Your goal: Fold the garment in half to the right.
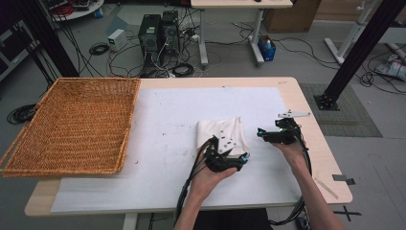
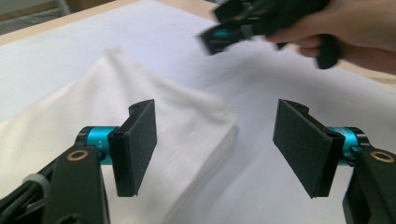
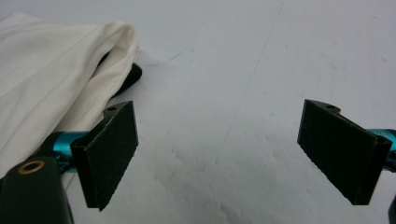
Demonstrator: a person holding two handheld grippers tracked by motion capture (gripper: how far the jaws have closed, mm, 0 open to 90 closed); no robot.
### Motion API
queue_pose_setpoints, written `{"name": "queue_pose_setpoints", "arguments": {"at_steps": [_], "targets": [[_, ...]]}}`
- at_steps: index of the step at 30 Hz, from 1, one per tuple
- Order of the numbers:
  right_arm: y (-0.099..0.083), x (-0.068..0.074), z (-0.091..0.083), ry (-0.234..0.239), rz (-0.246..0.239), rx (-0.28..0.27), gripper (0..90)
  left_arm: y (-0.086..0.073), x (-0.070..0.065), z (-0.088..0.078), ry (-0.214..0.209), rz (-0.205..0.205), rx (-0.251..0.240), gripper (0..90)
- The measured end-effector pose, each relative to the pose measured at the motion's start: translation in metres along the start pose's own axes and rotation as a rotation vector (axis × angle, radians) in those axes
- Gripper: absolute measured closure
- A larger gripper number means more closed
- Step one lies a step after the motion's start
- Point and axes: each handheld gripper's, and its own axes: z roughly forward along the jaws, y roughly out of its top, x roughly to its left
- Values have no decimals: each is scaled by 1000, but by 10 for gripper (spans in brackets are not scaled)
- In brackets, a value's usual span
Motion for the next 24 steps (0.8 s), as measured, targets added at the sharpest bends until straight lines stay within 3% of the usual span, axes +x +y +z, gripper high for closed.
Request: {"name": "queue_pose_setpoints", "arguments": {"at_steps": [8, 12, 18, 24], "targets": [[-18, 19, -26, 27, -62, -41, 121, -13, 49, -44, 135, -133, -42, 304], [-23, 28, -34, 53, -77, -48, 121, -14, 71, -61, 195, -172, -63, 304], [-30, 46, -46, 88, -130, -63, 121, -13, 90, -76, 248, -191, -87, 303], [-43, 62, -55, 119, -147, -59, 121, -13, 101, -75, 259, -206, -69, 304]]}}
